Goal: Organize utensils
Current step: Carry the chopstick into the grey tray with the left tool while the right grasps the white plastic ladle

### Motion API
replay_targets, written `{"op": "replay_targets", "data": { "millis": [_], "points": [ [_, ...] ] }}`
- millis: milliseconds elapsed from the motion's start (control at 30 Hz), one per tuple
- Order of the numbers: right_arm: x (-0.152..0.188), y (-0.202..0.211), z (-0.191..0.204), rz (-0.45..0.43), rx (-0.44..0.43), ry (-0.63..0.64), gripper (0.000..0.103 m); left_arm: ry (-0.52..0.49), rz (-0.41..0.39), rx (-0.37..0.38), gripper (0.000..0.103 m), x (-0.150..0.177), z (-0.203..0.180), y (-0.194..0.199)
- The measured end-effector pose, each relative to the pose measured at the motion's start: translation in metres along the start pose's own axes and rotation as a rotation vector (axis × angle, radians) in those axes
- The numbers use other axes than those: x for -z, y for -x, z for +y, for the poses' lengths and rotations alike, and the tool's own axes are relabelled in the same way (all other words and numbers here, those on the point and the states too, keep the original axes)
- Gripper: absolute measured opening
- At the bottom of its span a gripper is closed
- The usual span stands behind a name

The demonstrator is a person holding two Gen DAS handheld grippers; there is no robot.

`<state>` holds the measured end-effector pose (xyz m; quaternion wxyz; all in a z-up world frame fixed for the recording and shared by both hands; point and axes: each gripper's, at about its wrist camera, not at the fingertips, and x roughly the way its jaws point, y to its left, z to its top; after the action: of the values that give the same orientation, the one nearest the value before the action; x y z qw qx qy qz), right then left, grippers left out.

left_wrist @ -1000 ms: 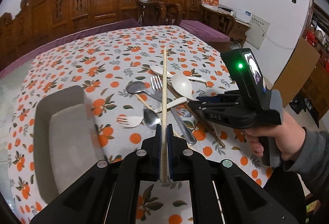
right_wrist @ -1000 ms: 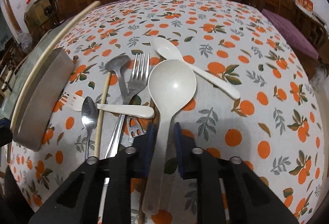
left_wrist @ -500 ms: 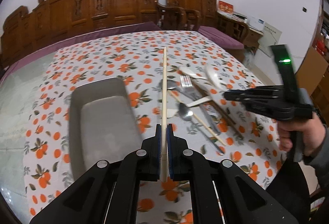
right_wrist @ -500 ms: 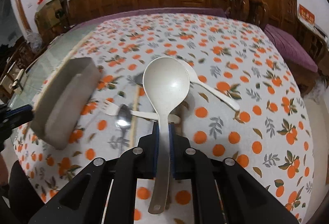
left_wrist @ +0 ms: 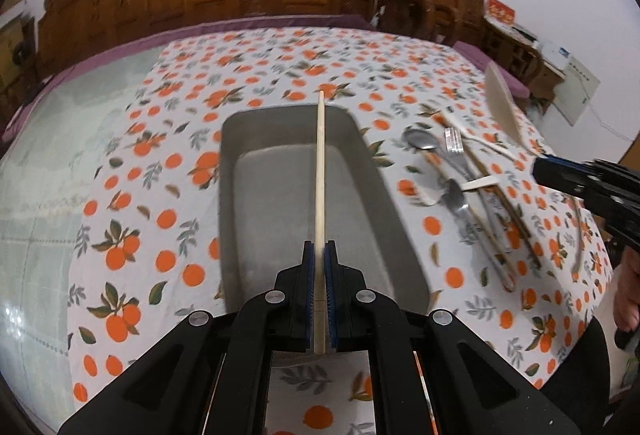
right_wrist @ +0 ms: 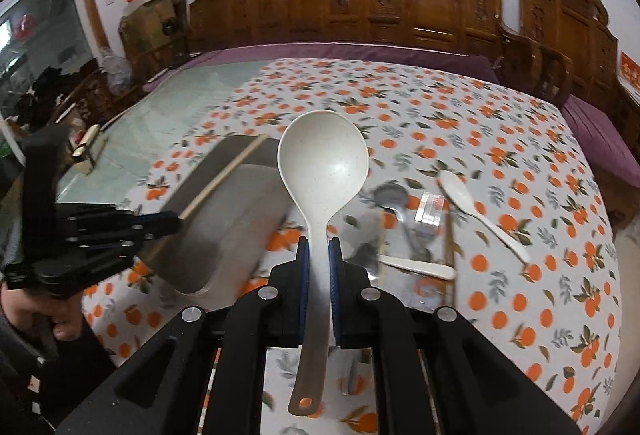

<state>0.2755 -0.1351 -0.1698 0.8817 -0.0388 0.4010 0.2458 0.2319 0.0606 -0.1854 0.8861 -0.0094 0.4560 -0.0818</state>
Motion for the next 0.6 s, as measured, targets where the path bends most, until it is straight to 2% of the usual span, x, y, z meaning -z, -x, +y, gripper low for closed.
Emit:
{"op": "replay_targets", "data": {
  "millis": [333, 467, 600],
  "points": [
    [-0.011, -0.010, 0.032, 0.009, -0.054, 0.023, 0.011, 0.007, 0.044, -0.008, 0.005, -0.006, 0.010, -0.017],
    [-0.017, -0.018, 0.038, 0.014, -0.061, 0.030, 0.011, 0.013, 0.024, -0.009, 0.018, -0.007, 0.014, -0.011],
    [-0.022, -0.028, 0.047, 0.016, -0.076, 0.027, 0.011, 0.025, -0.019, -0.007, 0.023, -0.006, 0.020, 0.007]
  ]
}}
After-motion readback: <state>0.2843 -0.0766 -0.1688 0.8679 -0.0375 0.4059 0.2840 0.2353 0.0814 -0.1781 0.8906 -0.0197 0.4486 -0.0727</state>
